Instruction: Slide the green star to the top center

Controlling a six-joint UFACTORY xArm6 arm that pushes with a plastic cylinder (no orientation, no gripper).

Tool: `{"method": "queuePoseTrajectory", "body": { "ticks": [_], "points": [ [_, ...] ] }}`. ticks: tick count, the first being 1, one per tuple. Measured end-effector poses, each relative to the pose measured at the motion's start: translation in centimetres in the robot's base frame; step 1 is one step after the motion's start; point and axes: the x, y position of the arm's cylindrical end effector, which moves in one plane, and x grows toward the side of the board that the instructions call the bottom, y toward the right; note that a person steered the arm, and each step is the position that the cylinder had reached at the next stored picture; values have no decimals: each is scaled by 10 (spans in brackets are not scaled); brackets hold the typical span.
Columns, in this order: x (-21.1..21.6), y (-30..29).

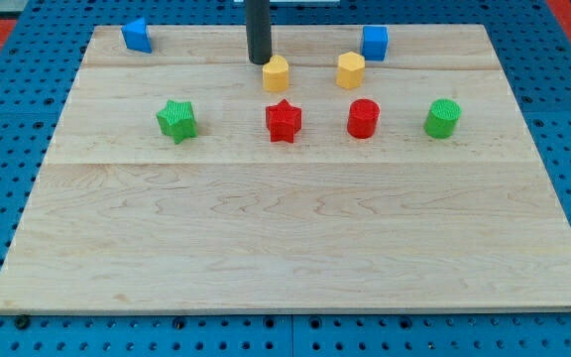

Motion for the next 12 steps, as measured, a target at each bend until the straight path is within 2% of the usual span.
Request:
{"method": "queuePoseTrajectory", "body": {
  "ticks": [1,2,3,5,6,7,10,11,12],
  "points": [
    [36,30],
    [55,25],
    [56,-36],
    [159,-72],
    [165,-124],
    [146,-139],
    [48,-31],
    [46,-25],
    [66,-68]
  ]
}}
